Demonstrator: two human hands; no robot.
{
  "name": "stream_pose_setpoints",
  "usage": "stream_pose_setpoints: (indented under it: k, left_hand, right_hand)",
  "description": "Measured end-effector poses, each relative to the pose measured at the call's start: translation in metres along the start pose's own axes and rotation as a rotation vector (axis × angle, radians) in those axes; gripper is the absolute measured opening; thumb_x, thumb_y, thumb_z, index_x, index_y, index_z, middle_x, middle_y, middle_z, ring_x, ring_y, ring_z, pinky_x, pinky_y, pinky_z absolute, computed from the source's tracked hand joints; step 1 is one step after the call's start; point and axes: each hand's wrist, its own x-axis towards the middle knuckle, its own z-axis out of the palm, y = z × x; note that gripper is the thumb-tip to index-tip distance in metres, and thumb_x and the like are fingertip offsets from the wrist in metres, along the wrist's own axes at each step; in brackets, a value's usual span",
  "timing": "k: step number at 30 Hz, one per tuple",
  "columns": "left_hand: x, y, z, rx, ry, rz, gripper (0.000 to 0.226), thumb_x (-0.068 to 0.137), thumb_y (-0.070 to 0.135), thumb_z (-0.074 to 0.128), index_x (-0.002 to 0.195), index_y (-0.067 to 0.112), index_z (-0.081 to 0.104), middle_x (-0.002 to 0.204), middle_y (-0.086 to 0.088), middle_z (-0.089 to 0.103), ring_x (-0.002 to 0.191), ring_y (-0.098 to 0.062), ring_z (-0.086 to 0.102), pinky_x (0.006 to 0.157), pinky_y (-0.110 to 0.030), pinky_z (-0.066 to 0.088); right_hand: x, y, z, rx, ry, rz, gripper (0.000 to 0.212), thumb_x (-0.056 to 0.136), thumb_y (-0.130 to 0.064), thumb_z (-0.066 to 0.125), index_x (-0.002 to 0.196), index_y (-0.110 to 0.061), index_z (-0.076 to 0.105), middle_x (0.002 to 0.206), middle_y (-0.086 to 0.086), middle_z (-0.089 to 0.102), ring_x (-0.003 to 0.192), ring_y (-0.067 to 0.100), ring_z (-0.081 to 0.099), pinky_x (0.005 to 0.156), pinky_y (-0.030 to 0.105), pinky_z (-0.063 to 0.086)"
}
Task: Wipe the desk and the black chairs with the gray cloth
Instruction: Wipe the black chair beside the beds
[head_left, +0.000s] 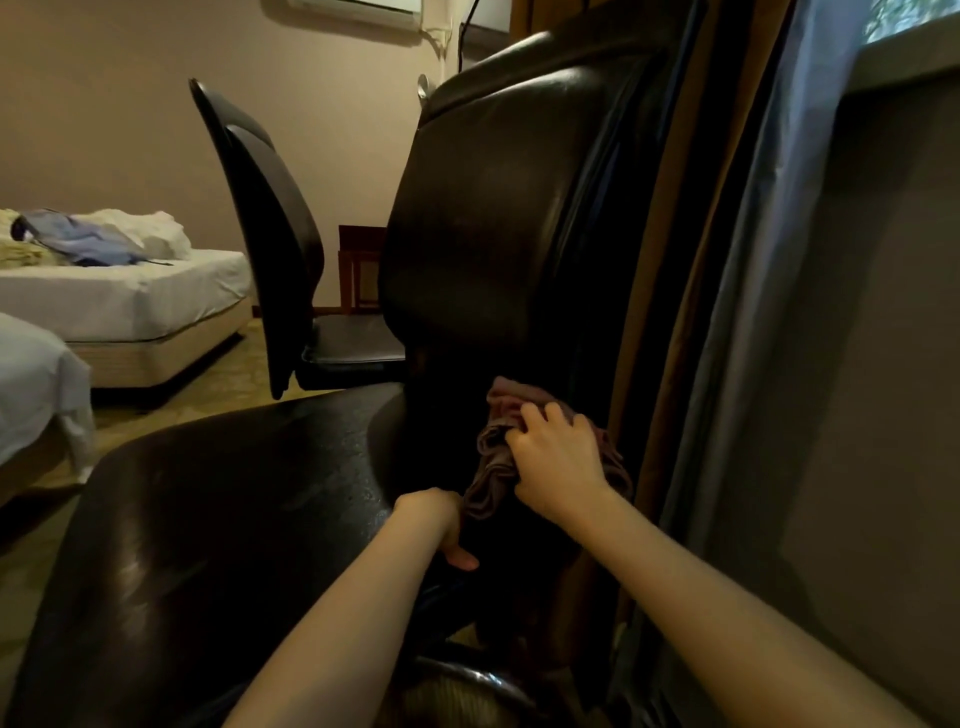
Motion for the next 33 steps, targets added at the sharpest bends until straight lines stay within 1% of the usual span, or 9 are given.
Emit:
stream_pose_setpoints:
  k: [5, 12, 14, 15, 17, 19, 24, 30, 33]
  left_hand:
    - [-0.009, -0.002, 0.003, -0.011, 0.036, 0.044, 0.080, 0.080, 0.046, 0.067, 0.144, 0.013, 0.032, 0.144, -0.009, 0.040, 0.130, -0.030, 0.041, 0.107, -0.043, 0.036]
    - [-0.019, 0.000, 0.010, -0.028, 0.088, 0.060, 0.058, 0.084, 0.044, 0.063, 0.127, 0.009, 0.048, 0.133, -0.008, 0.050, 0.120, -0.028, 0.049, 0.101, -0.038, 0.042]
    - [-0.020, -0.002, 0.012, -0.043, 0.102, 0.074, 0.054, 0.084, 0.043, 0.064, 0.123, 0.009, 0.049, 0.131, -0.008, 0.051, 0.118, -0.027, 0.050, 0.099, -0.038, 0.043]
    - [-0.020, -0.004, 0.014, -0.056, 0.109, 0.079, 0.052, 0.084, 0.042, 0.064, 0.121, 0.009, 0.049, 0.130, -0.008, 0.051, 0.118, -0.027, 0.050, 0.099, -0.037, 0.043]
    - [-0.018, -0.007, 0.017, -0.070, 0.117, 0.080, 0.049, 0.084, 0.041, 0.064, 0.118, 0.009, 0.050, 0.128, -0.008, 0.052, 0.117, -0.027, 0.051, 0.096, -0.035, 0.042]
    - [-0.015, -0.008, 0.015, -0.063, 0.129, 0.091, 0.047, 0.084, 0.041, 0.064, 0.116, 0.009, 0.050, 0.126, -0.008, 0.053, 0.116, -0.026, 0.051, 0.095, -0.035, 0.042]
    - [-0.010, -0.011, 0.017, -0.111, 0.150, 0.135, 0.046, 0.083, 0.040, 0.065, 0.113, 0.010, 0.049, 0.125, -0.007, 0.053, 0.114, -0.026, 0.051, 0.094, -0.036, 0.042]
    - [-0.020, -0.015, 0.034, -0.007, 0.351, 0.179, 0.049, 0.088, 0.045, 0.056, 0.121, 0.010, 0.044, 0.132, -0.009, 0.046, 0.121, -0.030, 0.046, 0.098, -0.042, 0.039]
    - [-0.028, -0.018, 0.040, -0.033, 0.471, 0.201, 0.040, 0.086, 0.050, 0.056, 0.106, 0.015, 0.050, 0.122, -0.007, 0.054, 0.114, -0.026, 0.051, 0.088, -0.035, 0.041]
  right_hand:
    - [0.006, 0.001, -0.015, 0.057, 0.288, 0.048, 0.049, 0.037, -0.031, 0.088, 0.079, -0.012, 0.071, 0.086, 0.010, 0.064, 0.072, 0.029, 0.062, 0.054, 0.033, 0.049]
    - [0.014, -0.023, 0.037, -0.014, 0.156, 0.070, 0.033, 0.035, -0.018, 0.086, 0.061, -0.011, 0.066, 0.073, 0.008, 0.059, 0.061, 0.028, 0.056, 0.051, 0.033, 0.046]
    - [0.011, -0.024, 0.050, -0.008, 0.095, 0.081, 0.037, 0.040, -0.020, 0.087, 0.070, -0.009, 0.068, 0.079, 0.010, 0.060, 0.068, 0.029, 0.057, 0.054, 0.036, 0.048]
    - [0.010, -0.024, 0.055, 0.002, 0.034, 0.068, 0.039, 0.053, -0.022, 0.084, 0.085, -0.007, 0.068, 0.092, 0.012, 0.059, 0.080, 0.031, 0.058, 0.062, 0.038, 0.049]
    - [0.015, -0.027, 0.069, 0.014, -0.097, 0.060, 0.039, 0.083, -0.017, 0.062, 0.119, -0.005, 0.053, 0.122, 0.014, 0.047, 0.108, 0.034, 0.048, 0.081, 0.040, 0.045]
    - [0.024, -0.029, 0.075, 0.052, -0.182, 0.072, 0.040, 0.090, -0.015, 0.052, 0.128, -0.006, 0.045, 0.130, 0.013, 0.042, 0.116, 0.033, 0.042, 0.085, 0.038, 0.043]
    - [0.048, -0.029, 0.085, 0.260, -0.253, 0.148, 0.033, 0.088, -0.019, 0.053, 0.120, -0.012, 0.057, 0.124, 0.010, 0.055, 0.116, 0.030, 0.047, 0.090, 0.035, 0.041]
    - [0.038, -0.015, 0.082, 0.713, -0.244, 0.115, 0.032, 0.082, -0.015, 0.052, 0.107, -0.027, 0.068, 0.102, 0.005, 0.067, 0.096, 0.026, 0.061, 0.071, 0.028, 0.044]
    - [0.034, -0.012, 0.077, 0.761, -0.265, 0.069, 0.026, 0.082, -0.016, 0.054, 0.099, -0.027, 0.070, 0.097, 0.004, 0.068, 0.093, 0.024, 0.062, 0.072, 0.029, 0.047]
